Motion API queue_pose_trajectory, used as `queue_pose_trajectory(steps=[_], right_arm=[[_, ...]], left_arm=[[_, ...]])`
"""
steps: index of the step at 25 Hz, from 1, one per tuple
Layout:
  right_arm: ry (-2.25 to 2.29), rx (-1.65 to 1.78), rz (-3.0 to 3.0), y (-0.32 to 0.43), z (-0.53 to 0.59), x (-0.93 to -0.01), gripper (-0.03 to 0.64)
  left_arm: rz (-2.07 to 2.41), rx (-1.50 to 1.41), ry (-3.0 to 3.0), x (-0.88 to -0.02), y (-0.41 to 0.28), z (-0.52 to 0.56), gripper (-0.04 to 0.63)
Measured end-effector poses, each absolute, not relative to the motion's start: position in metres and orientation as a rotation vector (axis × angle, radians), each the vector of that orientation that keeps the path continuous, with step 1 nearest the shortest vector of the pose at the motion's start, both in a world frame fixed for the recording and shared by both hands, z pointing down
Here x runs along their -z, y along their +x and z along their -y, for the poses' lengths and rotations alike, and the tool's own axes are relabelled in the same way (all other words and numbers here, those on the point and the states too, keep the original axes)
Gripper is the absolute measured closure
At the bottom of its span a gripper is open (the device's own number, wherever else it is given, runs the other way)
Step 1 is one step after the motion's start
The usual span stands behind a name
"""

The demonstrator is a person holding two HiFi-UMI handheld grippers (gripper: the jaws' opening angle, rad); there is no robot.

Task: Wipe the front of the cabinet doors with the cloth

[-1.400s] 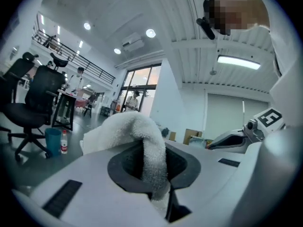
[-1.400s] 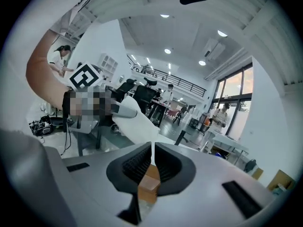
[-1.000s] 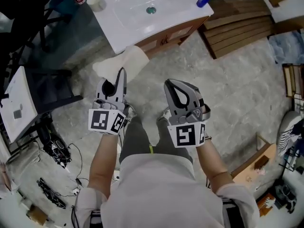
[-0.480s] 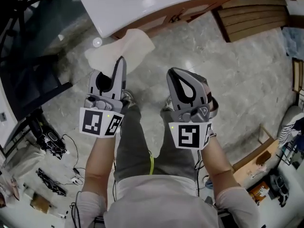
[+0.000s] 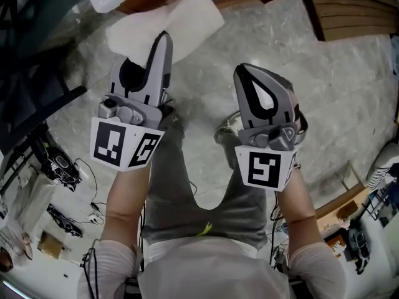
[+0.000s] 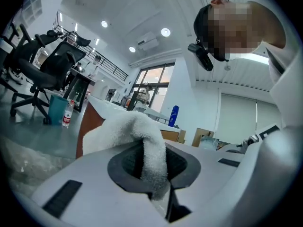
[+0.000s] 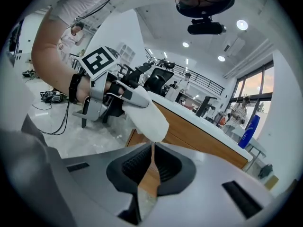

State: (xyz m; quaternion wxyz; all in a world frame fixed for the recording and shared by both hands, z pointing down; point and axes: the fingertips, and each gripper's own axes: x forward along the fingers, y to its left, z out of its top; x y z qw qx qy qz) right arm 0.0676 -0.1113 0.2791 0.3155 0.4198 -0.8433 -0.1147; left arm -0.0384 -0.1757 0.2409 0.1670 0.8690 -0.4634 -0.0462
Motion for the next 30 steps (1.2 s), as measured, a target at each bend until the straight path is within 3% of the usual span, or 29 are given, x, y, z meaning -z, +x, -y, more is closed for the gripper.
queue_pose_trajectory(steps=[20, 30], right_arm=[[1.178, 0.533, 2.339, 0.059, 0.123, -0.4, 0.569], [1.198, 0.693, 2.367, 0.045, 0.134, -0.441, 0.569]], left_arm=[[1.408, 0.215, 2.732, -0.297, -0.032, 0.184, 0.535], [1.383, 0.471, 2.832, -0.312, -0.034, 0.181, 0.535]])
